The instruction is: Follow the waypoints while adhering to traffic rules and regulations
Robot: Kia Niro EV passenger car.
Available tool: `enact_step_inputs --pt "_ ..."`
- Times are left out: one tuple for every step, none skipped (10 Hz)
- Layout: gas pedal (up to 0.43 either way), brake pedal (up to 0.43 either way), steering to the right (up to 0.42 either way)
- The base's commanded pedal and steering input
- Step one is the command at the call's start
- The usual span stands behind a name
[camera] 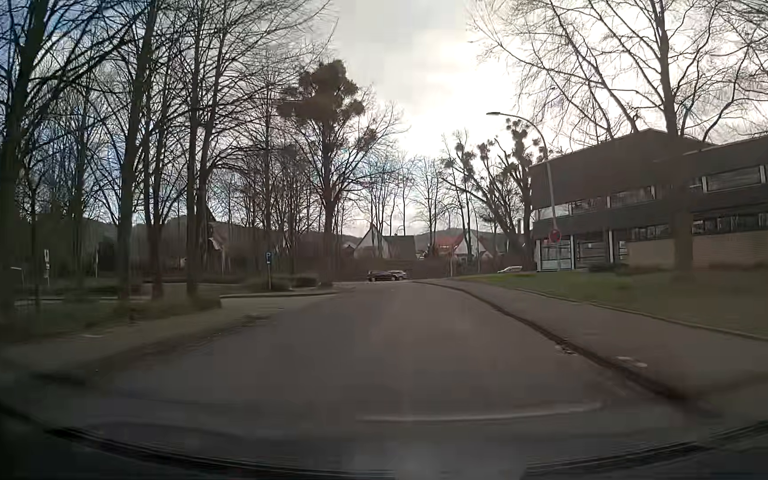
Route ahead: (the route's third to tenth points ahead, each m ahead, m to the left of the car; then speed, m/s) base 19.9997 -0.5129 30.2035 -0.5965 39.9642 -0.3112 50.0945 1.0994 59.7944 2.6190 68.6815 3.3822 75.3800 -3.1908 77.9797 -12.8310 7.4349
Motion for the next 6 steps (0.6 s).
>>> enact_step_inputs --pt "0.150 0.000 -0.004" --pt "0.177 0.000 -0.003" --pt "0.189 0.000 -0.002" --pt "0.197 0.000 -0.001" --pt "0.197 0.000 -0.001" --pt "0.197 0.000 -0.002"
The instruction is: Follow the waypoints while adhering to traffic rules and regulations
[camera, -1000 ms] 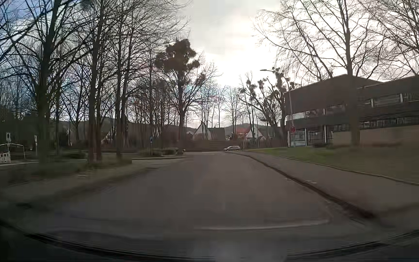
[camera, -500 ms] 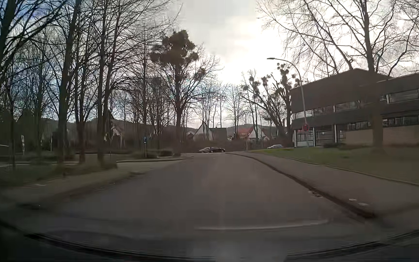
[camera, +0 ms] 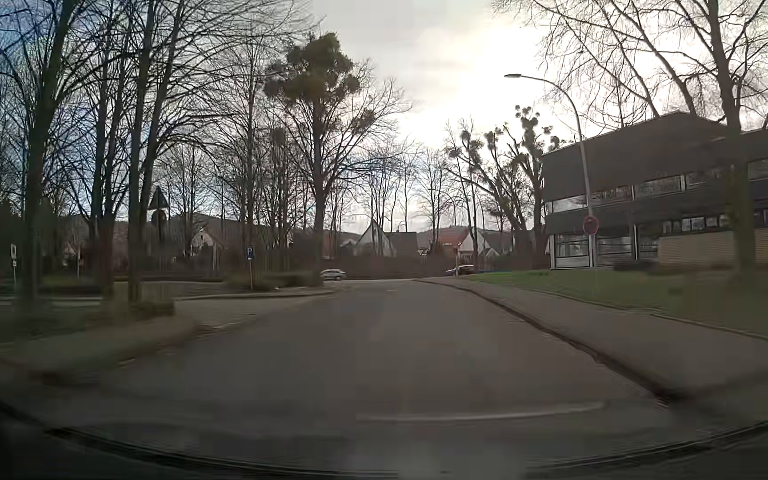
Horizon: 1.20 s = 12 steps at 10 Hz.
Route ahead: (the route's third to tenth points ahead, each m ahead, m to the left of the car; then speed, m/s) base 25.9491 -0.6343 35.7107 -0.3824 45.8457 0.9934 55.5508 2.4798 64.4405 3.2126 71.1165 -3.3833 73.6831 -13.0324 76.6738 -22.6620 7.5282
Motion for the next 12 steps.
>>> enact_step_inputs --pt "0.197 0.000 -0.002" --pt "0.197 0.000 -0.003" --pt "0.197 0.000 -0.004" --pt "0.197 0.000 -0.004" --pt "0.197 0.000 -0.004" --pt "0.197 0.000 -0.004" --pt "0.177 0.000 -0.004" --pt "0.177 0.000 -0.004" --pt "0.189 0.000 -0.004" --pt "0.189 0.000 -0.004" --pt "0.189 0.000 -0.004" --pt "0.177 0.000 -0.003"
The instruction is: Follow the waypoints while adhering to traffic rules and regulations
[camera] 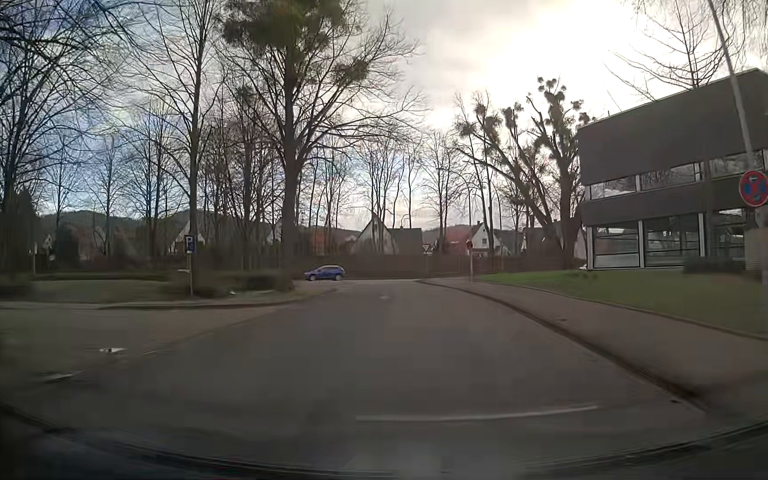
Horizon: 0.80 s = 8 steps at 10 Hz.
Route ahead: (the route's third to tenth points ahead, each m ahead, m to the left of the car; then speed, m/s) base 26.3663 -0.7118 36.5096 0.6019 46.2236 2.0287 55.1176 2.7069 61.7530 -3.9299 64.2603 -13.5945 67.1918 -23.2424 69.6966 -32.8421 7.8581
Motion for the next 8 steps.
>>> enact_step_inputs --pt "0.177 0.000 -0.003" --pt "0.177 0.000 -0.003" --pt "0.177 0.000 -0.003" --pt "0.177 0.000 -0.002" --pt "0.177 0.000 0.000" --pt "0.169 0.000 0.002" --pt "0.157 0.000 0.002" --pt "0.150 0.000 0.001"
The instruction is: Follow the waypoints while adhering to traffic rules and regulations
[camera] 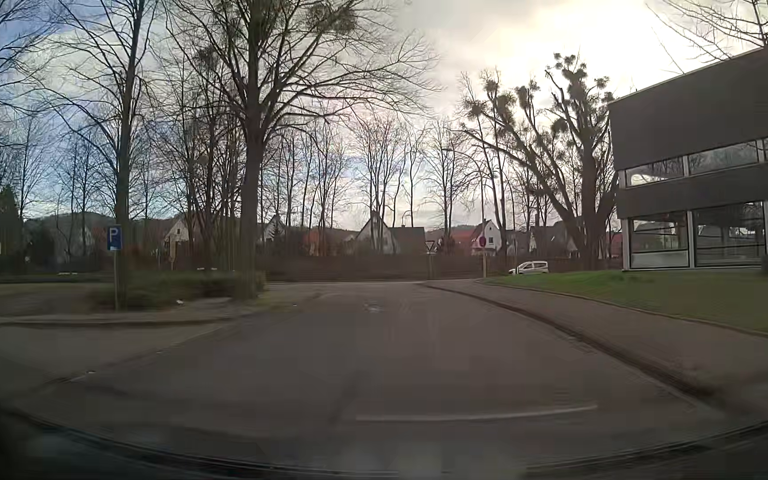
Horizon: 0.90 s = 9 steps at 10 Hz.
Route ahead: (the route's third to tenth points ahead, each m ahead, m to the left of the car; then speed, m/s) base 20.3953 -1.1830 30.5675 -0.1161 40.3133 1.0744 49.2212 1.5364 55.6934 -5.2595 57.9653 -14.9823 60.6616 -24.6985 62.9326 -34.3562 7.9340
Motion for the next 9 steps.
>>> enact_step_inputs --pt "0.150 0.000 0.000" --pt "0.150 0.000 0.000" --pt "0.138 0.000 0.000" --pt "0.130 0.000 0.000" --pt "0.118 0.000 0.000" --pt "0.118 0.000 0.000" --pt "0.118 0.000 -0.003" --pt "0.039 0.000 -0.007" --pt "0.000 0.000 -0.011"
